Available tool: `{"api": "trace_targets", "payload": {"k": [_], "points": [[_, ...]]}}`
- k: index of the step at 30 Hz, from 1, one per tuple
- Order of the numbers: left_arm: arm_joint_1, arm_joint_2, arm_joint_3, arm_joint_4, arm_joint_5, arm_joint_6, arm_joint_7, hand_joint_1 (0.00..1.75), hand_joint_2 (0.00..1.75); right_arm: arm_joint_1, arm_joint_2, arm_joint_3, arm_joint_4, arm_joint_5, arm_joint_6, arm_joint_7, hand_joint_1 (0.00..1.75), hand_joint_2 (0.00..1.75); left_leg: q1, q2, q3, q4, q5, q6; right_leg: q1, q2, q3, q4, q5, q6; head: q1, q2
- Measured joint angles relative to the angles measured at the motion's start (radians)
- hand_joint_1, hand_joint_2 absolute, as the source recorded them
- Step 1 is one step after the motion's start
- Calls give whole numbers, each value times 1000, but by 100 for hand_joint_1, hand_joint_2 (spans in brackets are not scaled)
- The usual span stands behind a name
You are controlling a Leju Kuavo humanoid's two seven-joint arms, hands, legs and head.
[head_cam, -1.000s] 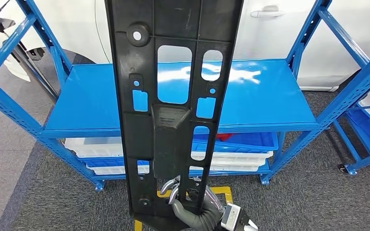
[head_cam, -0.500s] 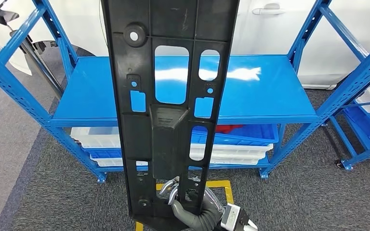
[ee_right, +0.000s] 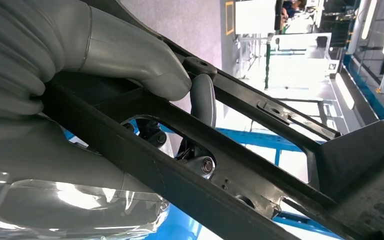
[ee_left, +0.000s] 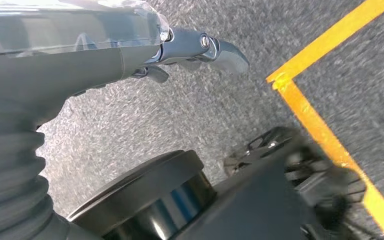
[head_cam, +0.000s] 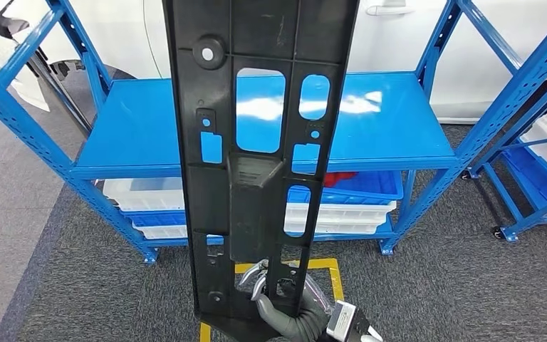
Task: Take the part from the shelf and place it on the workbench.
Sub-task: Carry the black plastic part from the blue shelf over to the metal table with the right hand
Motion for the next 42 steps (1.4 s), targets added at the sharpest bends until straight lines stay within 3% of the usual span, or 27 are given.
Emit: {"api": "trace_targets", "payload": {"k": [4, 5, 7, 9, 10, 11, 12, 14, 16, 19, 20, 22, 24, 25, 26, 27, 29, 31, 35, 37, 39, 40, 41, 42], "points": [[-1, -1, -3, 0, -3, 0, -2, 0, 175, 7, 0, -1, -3, 0, -1, -7, 175, 175, -3, 0, -1, -26, 17, 26, -1, 1, -11, 4, 9, 26, 0, 0], [-2, -1, -4, 0, -3, 0, -2, 0, 175, 9, -1, -2, -5, -1, -1, -9, 175, 175, -2, 1, -6, -28, 25, 34, -2, 2, -20, 21, -7, 31, 0, 0], [-5, -2, -5, 0, -5, -1, -2, 0, 175, 12, -1, -2, -7, -1, -2, -11, 175, 175, 0, 5, -18, -30, 39, 46, -5, 3, -59, 116, -78, 40, 0, 0], [-5, -2, -6, 0, -8, -2, -1, 0, 175, 15, -2, -3, -7, -2, -5, -12, 175, 175, -2, 6, -35, -29, 50, 48, -6, 3, -108, 250, -150, 46, 0, 0], [-4, -2, -6, 0, -8, -2, 0, 0, 175, 17, -3, -4, -7, -2, -8, -12, 175, 175, -3, 7, -43, -27, 55, 48, -6, 3, -116, 287, -163, 47, 0, 0], [-4, -2, -6, 0, -9, -3, 1, 0, 175, 19, -4, -4, -7, -2, -11, -12, 175, 175, -4, 7, -50, -26, 59, 47, -6, 3, -103, 284, -157, 47, 0, 0], [-4, -3, -6, 0, -10, -3, 1, 0, 175, 20, -4, -5, -8, -2, -14, -12, 175, 175, -5, 7, -55, -24, 62, 46, -6, 3, -69, 237, -135, 44, 0, 0], [-3, -5, -6, 0, -10, -5, 2, 0, 175, 22, -5, -7, -10, -5, -17, -10, 175, 175, -7, 6, -61, -19, 66, 42, -3, 3, 26, 87, -85, 33, 0, 0], [-2, -8, -6, 0, -10, -6, 2, 0, 175, 25, -6, -9, -15, -9, -19, -10, 175, 175, -10, 6, -66, -16, 71, 33, 2, 4, 72, -1, -63, 21, 0, 0], [2, -10, -6, 0, -9, -2, 7, 0, 175, 33, -6, -10, -20, -16, -19, -9, 175, 175, -9, 6, -71, -16, 77, 16, 4, 3, 68, -14, -51, 4, 0, 0], [3, -10, -6, 0, -8, 0, 10, 0, 175, 35, -6, -11, -21, -18, -19, -8, 175, 175, -8, 6, -76, -5, 65, 11, 1, 1, 66, -18, -44, -3, 0, 0], [5, -10, -6, 0, -7, 5, 14, 0, 175, 36, -6, -11, -22, -22, -19, -8, 175, 175, -5, 4, -109, 77, 1, 0, -3, -3, 56, -24, -31, -13, 0, 0], [5, -10, -5, 0, -5, 10, 15, 0, 175, 38, -7, -11, -22, -25, -19, -7, 175, 175, -2, 4, -156, 212, -76, -8, -2, -6, 41, -22, -22, -16, 0, 0], [5, -10, -5, 0, -3, 12, 15, 0, 175, 38, -7, -11, -22, -25, -19, -7, 175, 175, -1, 4, -167, 258, -95, -11, -2, -7, 33, -20, -17, -15, 0, 0], [5, -10, -5, 0, -2, 13, 15, 0, 175, 39, -7, -11, -22, -25, -19, -6, 175, 175, 1, 5, -159, 266, -94, -13, -2, -7, 27, -18, -13, -14, 0, 0], [5, -10, -5, 0, -1, 14, 15, 0, 175, 39, -7, -11, -22, -25, -19, -6, 175, 175, 4, 5, -131, 232, -75, -14, -3, -6, 21, -15, -10, -12, 0, 0], [9, -10, -5, 0, 0, 13, 16, 0, 175, 38, -7, -11, -22, -25, -16, -4, 175, 175, 8, 5, -40, 88, -23, -14, -3, -5, 13, -8, -6, -6, 0, 0], [13, -10, -4, 0, 2, 12, 16, 0, 175, 35, -6, -11, -23, -24, -10, 1, 175, 175, 5, 2, 9, -11, 0, -5, -1, -4, 3, 0, 0, 5, 0, 0], [20, -14, -4, 0, 10, 7, 8, 0, 175, 32, -6, -11, -23, -29, 4, 22, 175, 175, 3, 0, -4, -25, 17, 26, -3, -4, -11, 8, 4, 33, 0, 0], [23, -17, -3, 0, 11, 6, 3, 0, 175, 33, -6, -11, -21, -32, 6, 25, 175, 175, 4, 3, -15, -29, 32, 41, -6, -2, -41, 79, -52, 41, 0, 0], [24, -19, -3, 0, 12, 8, 0, 0, 175, 33, -6, -11, -15, -34, 8, 25, 175, 175, 1, 5, -32, -28, 44, 46, -7, 0, -92, 214, -134, 47, 0, 0], [24, -19, -3, 0, 13, 8, -1, 0, 175, 33, -6, -11, -12, -35, 10, 25, 175, 175, -1, 5, -41, -27, 50, 47, -7, 0, -110, 271, -159, 48, 0, 0], [24, -19, -3, 0, 14, 8, -1, 0, 175, 33, -6, -11, -9, -35, 11, 24, 175, 175, -3, 5, -48, -26, 54, 47, -7, 0, -109, 290, -164, 47, 0, 0], [23, -19, -3, 0, 14, 9, -1, 0, 175, 32, -6, -11, -6, -35, 13, 21, 175, 175, -5, 5, -54, -25, 59, 46, -7, 0, -86, 267, -150, 44, 0, 0]]}}
